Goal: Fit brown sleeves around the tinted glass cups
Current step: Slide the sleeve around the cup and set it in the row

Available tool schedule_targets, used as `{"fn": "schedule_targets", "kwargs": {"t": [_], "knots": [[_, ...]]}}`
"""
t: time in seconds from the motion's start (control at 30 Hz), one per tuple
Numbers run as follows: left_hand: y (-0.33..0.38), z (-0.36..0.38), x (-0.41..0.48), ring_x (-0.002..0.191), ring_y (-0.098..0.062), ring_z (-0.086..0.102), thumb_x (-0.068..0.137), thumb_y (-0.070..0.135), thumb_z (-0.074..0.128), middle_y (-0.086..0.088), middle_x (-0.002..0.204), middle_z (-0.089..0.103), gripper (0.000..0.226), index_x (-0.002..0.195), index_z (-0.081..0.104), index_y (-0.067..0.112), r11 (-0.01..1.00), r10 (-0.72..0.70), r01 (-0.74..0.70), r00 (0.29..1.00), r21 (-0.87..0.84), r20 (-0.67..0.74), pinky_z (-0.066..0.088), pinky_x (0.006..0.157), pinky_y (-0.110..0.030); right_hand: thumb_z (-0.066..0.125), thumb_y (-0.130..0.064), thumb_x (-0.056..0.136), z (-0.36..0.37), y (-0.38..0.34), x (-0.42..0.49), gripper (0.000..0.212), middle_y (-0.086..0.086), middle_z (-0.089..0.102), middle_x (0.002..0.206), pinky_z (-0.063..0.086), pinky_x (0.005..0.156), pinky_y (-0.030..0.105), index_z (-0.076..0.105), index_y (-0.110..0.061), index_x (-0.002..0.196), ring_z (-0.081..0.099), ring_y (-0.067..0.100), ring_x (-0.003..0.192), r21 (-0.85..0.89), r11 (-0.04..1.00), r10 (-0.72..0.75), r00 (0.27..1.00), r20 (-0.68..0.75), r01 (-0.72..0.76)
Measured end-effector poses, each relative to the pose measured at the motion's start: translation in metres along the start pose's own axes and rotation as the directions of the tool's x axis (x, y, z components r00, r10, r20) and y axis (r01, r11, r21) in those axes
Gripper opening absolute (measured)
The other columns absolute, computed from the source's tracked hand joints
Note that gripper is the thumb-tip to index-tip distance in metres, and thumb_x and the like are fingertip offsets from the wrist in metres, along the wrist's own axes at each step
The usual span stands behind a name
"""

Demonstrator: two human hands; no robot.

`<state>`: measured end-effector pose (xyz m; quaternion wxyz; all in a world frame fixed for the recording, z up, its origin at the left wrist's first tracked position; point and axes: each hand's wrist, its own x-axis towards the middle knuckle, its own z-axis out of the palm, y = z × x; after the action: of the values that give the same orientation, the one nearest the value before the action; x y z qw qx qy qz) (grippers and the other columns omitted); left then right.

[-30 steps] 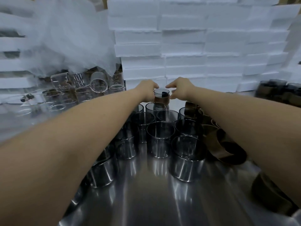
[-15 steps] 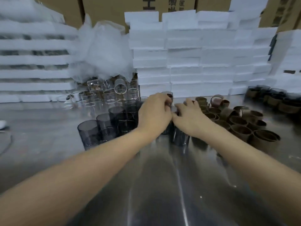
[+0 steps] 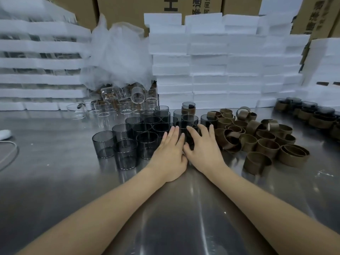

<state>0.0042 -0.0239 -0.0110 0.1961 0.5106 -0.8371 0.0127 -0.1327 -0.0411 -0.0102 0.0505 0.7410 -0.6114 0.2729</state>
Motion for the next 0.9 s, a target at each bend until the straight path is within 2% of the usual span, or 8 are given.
{"fn": "schedule_targets", "kwargs": {"t": [0.27, 0.4, 0.5, 0.57, 0.63, 0.7, 0.77, 0.9], "knots": [[-0.011, 0.004, 0.011, 0.15, -0.021, -0.017, 0.098, 0.018, 0.039, -0.012, 0.164, -0.008, 0.064, 0.154, 0.013, 0.001, 0.997, -0.042, 0.041, 0.999, -0.064, -0.003, -0.014, 0.118, -0.03, 0.053, -0.026, 0.093, 0.005, 0.0, 0.015, 0.055, 0.011, 0.02, 0.158, 0.007, 0.12, 0.041, 0.04, -0.021, 0.146, 0.001, 0.033, 0.149, 0.247, 0.969, -0.002, 1.0, 0.024, -0.004], [-0.011, 0.003, 0.003, 0.15, -0.013, -0.012, 0.102, 0.015, 0.04, -0.004, 0.165, -0.005, 0.062, 0.155, 0.01, 0.005, 0.946, -0.045, 0.04, 0.999, -0.322, -0.009, -0.008, 0.116, -0.02, 0.066, -0.023, 0.084, -0.002, 0.003, 0.011, 0.044, 0.005, 0.025, 0.157, 0.017, 0.109, 0.02, 0.062, -0.019, 0.128, 0.022, 0.017, 0.145, 0.475, 0.878, 0.094, 0.994, -0.049, -0.059], [-0.005, -0.004, -0.003, 0.144, -0.004, 0.021, 0.105, 0.028, 0.038, 0.003, 0.161, 0.023, 0.052, 0.154, 0.025, 0.015, 0.808, -0.213, 0.138, 0.975, -0.573, -0.065, 0.007, 0.112, -0.012, 0.071, -0.019, 0.08, -0.011, 0.008, 0.01, 0.023, 0.003, 0.044, 0.146, 0.022, 0.106, 0.018, 0.073, -0.016, 0.102, 0.037, 0.015, 0.137, 0.54, 0.841, 0.133, 0.98, -0.148, -0.033], [0.003, -0.006, -0.004, 0.131, -0.009, 0.046, 0.104, 0.037, 0.038, 0.0, 0.147, 0.046, 0.049, 0.15, 0.035, 0.021, 0.652, -0.281, 0.183, 0.96, -0.736, -0.01, 0.029, 0.114, -0.024, 0.075, -0.017, 0.078, -0.015, 0.008, 0.008, 0.018, 0.0, 0.049, 0.137, 0.027, 0.103, 0.012, 0.073, -0.02, 0.095, 0.042, 0.009, 0.128, 0.565, 0.823, 0.089, 0.968, -0.236, 0.062], [0.012, -0.009, -0.002, 0.111, -0.016, 0.063, 0.102, 0.039, 0.041, -0.001, 0.128, 0.06, 0.045, 0.146, 0.039, 0.026, 0.393, -0.304, 0.19, 0.95, -0.9, 0.068, 0.05, 0.1, -0.035, 0.079, -0.013, 0.074, -0.014, 0.005, 0.006, 0.032, -0.001, 0.051, 0.127, 0.032, 0.101, 0.008, 0.07, -0.019, 0.104, 0.048, 0.007, 0.12, 0.548, 0.812, -0.022, 0.947, -0.32, 0.204], [0.013, -0.012, 0.0, 0.101, -0.02, 0.066, 0.102, 0.03, 0.047, -0.01, 0.122, 0.064, 0.041, 0.141, 0.046, 0.02, 0.207, -0.325, 0.168, 0.941, -0.964, 0.094, 0.054, 0.091, -0.038, 0.079, -0.006, 0.071, -0.012, 0.002, 0.005, 0.052, -0.004, 0.051, 0.122, 0.036, 0.099, 0.01, 0.064, -0.017, 0.119, 0.051, 0.003, 0.116, 0.547, 0.783, -0.108, 0.931, -0.348, 0.295], [0.006, -0.015, 0.002, 0.097, -0.019, 0.066, 0.1, 0.021, 0.051, -0.015, 0.121, 0.065, 0.041, 0.141, 0.048, 0.016, 0.152, -0.336, 0.144, 0.938, -0.978, 0.086, 0.054, 0.087, -0.035, 0.08, -0.004, 0.069, -0.013, 0.003, 0.006, 0.067, -0.009, 0.05, 0.122, 0.037, 0.1, 0.012, 0.056, -0.022, 0.129, 0.049, -0.002, 0.118, 0.56, 0.757, -0.152, 0.924, -0.35, 0.337], [-0.002, -0.015, 0.001, 0.097, -0.015, 0.069, 0.097, 0.018, 0.057, -0.007, 0.115, 0.069, 0.042, 0.139, 0.051, 0.023, 0.08, -0.312, 0.109, 0.947, -0.991, 0.08, 0.057, 0.085, -0.036, 0.081, -0.01, 0.073, -0.014, 0.01, 0.009, 0.085, -0.013, 0.048, 0.128, 0.04, 0.106, 0.023, 0.037, -0.031, 0.142, 0.047, 0.003, 0.125, 0.588, 0.718, -0.21, 0.922, -0.326, 0.372]]}}
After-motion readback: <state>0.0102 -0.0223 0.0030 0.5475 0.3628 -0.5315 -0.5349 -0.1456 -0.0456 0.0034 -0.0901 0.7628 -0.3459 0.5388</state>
